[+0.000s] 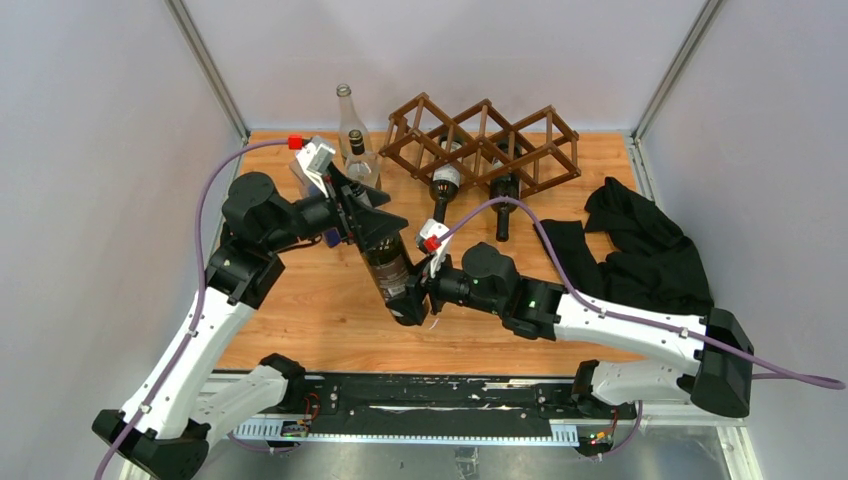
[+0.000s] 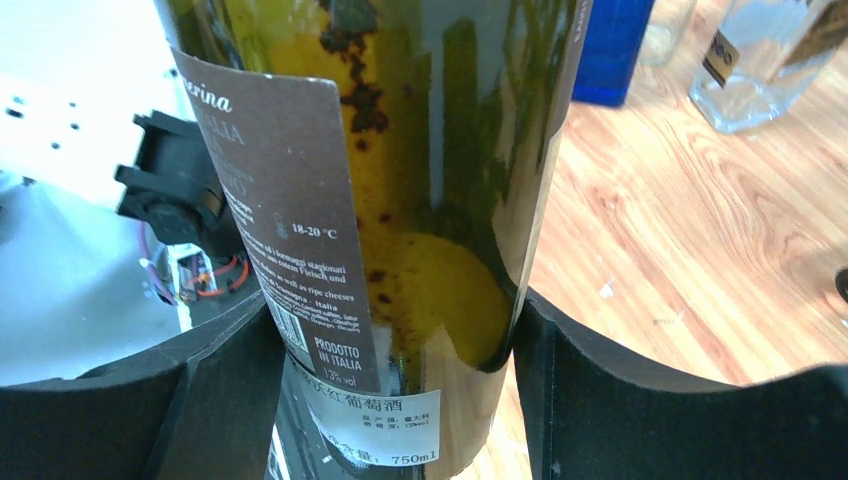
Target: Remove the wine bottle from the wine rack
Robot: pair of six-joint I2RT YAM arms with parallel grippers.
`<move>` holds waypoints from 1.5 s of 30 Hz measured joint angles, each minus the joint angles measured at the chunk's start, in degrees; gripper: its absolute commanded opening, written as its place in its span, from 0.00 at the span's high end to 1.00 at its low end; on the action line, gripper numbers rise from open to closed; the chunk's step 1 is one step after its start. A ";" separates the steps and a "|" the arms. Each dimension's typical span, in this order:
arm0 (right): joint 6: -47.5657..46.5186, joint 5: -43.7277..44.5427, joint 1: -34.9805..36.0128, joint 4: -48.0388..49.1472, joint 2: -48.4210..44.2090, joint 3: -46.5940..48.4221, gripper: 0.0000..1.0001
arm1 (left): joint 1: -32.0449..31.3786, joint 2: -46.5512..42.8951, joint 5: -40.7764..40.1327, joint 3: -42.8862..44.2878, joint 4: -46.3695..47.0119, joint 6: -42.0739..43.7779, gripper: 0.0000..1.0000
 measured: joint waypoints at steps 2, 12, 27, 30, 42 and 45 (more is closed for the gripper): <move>-0.46 0.59 0.04 -1.38 -0.33 -0.76 1.00 | 0.63 0.00 0.24 0.31 0.83 -0.11 0.40; -1.60 2.45 0.15 -3.98 -1.99 -2.10 0.72 | 1.20 2.08 0.20 1.03 -2.71 3.52 0.99; 1.66 10.43 -0.44 -5.95 -3.50 0.42 0.08 | 6.10 14.62 -4.92 11.13 -14.51 28.09 1.00; 2.80 11.96 -1.77 -7.45 -6.60 -0.70 0.07 | 7.80 17.73 -4.24 11.67 -13.31 30.14 1.00; 13.25 14.75 -15.52 -18.64 -12.57 -2.97 0.07 | 9.25 26.82 -1.90 12.11 -6.99 37.20 1.00; 15.50 15.08 -17.64 -20.28 -12.11 -2.99 0.07 | 9.77 29.33 -1.38 12.52 -5.22 37.90 1.00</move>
